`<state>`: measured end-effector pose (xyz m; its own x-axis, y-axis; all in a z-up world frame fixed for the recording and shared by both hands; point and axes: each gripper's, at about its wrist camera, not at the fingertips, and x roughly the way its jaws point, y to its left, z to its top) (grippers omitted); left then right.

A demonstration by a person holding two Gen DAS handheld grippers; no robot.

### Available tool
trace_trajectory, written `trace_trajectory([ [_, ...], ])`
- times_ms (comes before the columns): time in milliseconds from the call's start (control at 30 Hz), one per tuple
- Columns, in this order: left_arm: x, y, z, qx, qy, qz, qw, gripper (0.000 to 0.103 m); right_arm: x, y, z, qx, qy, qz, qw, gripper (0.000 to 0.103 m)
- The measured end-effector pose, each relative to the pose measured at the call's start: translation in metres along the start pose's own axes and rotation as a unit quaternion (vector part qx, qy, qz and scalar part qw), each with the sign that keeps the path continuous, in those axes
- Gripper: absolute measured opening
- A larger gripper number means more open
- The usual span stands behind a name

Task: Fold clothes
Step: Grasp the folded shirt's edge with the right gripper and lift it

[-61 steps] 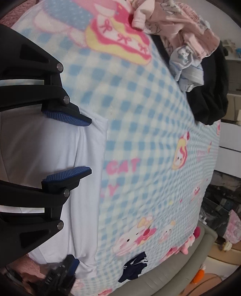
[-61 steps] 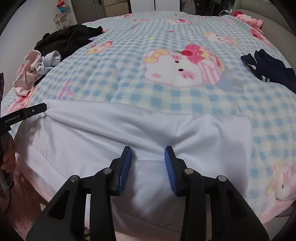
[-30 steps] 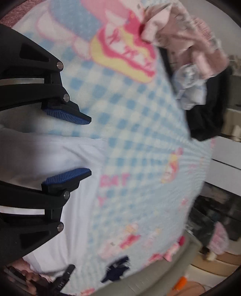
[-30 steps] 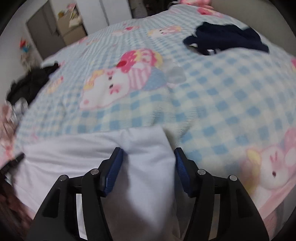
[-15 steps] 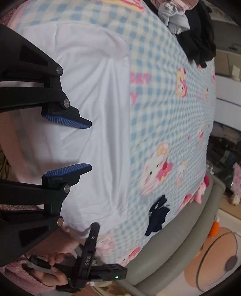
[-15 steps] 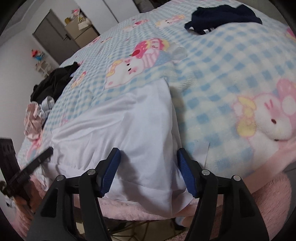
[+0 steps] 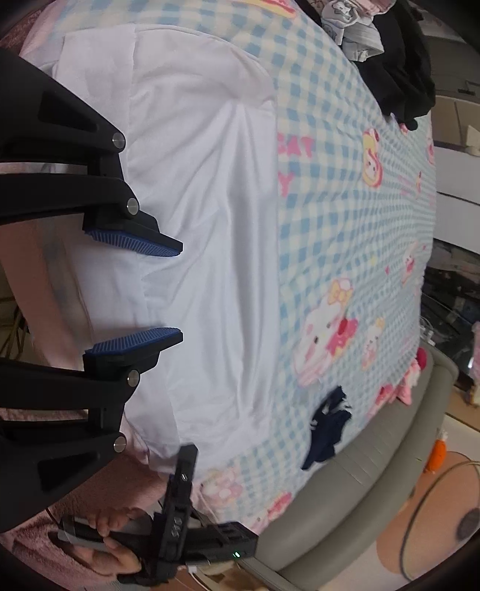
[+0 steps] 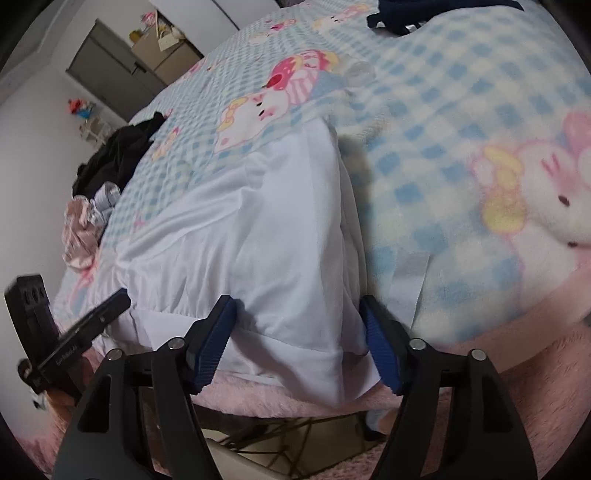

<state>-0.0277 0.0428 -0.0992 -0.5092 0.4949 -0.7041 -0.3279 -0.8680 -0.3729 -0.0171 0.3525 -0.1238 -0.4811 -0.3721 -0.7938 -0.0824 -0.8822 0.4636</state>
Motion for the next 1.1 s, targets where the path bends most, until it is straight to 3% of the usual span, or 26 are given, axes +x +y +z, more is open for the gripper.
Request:
trace_trajectory([
  [100, 0.0, -0.006, 0.007, -0.009, -0.004, -0.05, 0.9987, 0.042, -0.008, 0.006, 0.0, -0.015, -0.015, 0.007, 1.0, 0.037],
  [167, 0.009, -0.019, 0.014, 0.005, 0.01, -0.058, 0.9983, 0.042, -0.008, 0.007, 0.002, -0.015, -0.018, 0.01, 1.0, 0.036],
  [233, 0.023, -0.035, 0.019, 0.025, 0.027, -0.046, 0.9983, 0.042, -0.001, 0.005, 0.004, 0.001, -0.006, 0.012, 1.0, 0.04],
  [267, 0.029, -0.039, 0.02, 0.027, 0.036, -0.036, 0.9983, 0.042, 0.004, 0.002, 0.004, 0.012, 0.0, 0.017, 1.0, 0.053],
  [300, 0.036, -0.043, 0.02, 0.029, 0.046, -0.027, 0.9982, 0.042, 0.008, -0.002, 0.004, 0.023, 0.004, 0.023, 0.999, 0.057],
  [333, 0.043, -0.044, 0.019, 0.027, 0.058, -0.018, 0.9978, 0.042, 0.01, -0.004, 0.004, 0.03, 0.007, 0.027, 0.999, 0.057],
  [400, 0.053, -0.044, 0.013, 0.029, 0.081, 0.0, 0.9963, 0.042, 0.007, -0.003, 0.004, 0.03, 0.004, 0.037, 0.999, 0.042],
  [433, 0.055, -0.043, 0.01, 0.032, 0.085, 0.008, 0.9958, 0.042, 0.002, 0.001, 0.004, 0.021, -0.004, 0.044, 0.999, 0.039],
  [500, 0.051, -0.039, 0.008, 0.025, 0.078, 0.004, 0.9966, 0.043, -0.011, 0.013, 0.006, -0.004, -0.03, 0.069, 0.997, 0.031],
  [633, 0.025, -0.024, 0.016, -0.017, 0.026, -0.06, 0.9977, 0.048, -0.024, 0.033, 0.014, -0.02, -0.051, 0.103, 0.993, 0.03],
  [767, 0.003, -0.014, 0.027, -0.037, -0.01, -0.087, 0.9955, 0.05, -0.023, 0.062, 0.016, -0.058, -0.048, 0.107, 0.991, 0.03],
  [1000, -0.006, -0.005, 0.04, -0.055, -0.016, -0.141, 0.9884, 0.05, -0.004, 0.11, 0.005, -0.115, -0.044, 0.133, 0.983, 0.03],
  [1100, -0.01, 0.001, 0.034, -0.061, -0.025, -0.137, 0.9884, 0.051, 0.013, 0.127, 0.001, -0.13, -0.022, 0.153, 0.979, 0.033],
])
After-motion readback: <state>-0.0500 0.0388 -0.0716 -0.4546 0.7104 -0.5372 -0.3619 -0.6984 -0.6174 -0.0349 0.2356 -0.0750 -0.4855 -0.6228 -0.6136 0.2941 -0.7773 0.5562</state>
